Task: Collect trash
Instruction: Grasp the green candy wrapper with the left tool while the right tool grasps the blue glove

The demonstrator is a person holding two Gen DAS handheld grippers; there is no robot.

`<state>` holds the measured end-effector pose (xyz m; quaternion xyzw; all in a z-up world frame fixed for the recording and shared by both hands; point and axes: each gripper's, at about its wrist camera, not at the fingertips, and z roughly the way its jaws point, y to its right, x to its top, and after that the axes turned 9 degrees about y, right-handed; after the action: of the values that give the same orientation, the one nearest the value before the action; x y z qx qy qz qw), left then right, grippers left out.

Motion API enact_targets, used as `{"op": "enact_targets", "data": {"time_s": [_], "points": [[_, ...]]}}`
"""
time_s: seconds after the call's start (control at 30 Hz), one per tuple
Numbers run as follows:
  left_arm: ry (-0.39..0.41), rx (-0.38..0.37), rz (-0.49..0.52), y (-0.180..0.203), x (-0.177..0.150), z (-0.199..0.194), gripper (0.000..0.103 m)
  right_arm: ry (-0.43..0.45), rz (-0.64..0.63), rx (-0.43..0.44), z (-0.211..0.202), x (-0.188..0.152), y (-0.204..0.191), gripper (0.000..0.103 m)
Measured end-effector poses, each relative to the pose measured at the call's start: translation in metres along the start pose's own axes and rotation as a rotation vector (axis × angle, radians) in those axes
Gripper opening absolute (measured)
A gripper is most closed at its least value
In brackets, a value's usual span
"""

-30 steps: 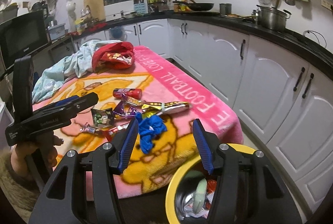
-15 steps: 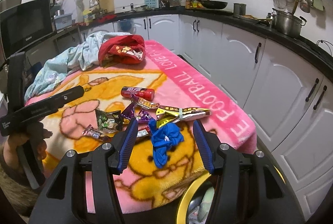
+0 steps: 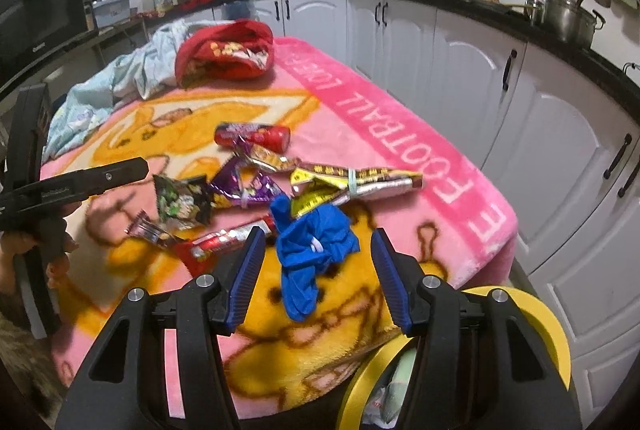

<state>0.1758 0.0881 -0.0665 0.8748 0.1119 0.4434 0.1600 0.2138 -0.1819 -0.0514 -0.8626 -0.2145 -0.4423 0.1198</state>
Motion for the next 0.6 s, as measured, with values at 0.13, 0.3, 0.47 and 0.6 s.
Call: {"op": "enact_targets", "data": {"time_s": [0.13, 0.3, 0.47, 0.6], "points": [[-0.045, -0.039, 0.052, 0.005, -0.007, 0.016, 0.08, -0.037, 0.014, 0.011, 0.013, -0.007, 0.003, 0.053], [-0.085, -0.087, 0.063, 0.006, -0.009, 0.03, 0.068, -0.071, 0.024, 0.02, 0.025, -0.013, 0.003, 0.053], [-0.094, -0.093, 0.068, 0.006, -0.01, 0.035, 0.056, -0.101, 0.047, 0.028, 0.037, -0.017, 0.005, 0.053], [-0.096, -0.085, 0.068, 0.004, -0.011, 0.033, 0.035, -0.113, 0.055, 0.036, 0.042, -0.019, 0.006, 0.052]]}}
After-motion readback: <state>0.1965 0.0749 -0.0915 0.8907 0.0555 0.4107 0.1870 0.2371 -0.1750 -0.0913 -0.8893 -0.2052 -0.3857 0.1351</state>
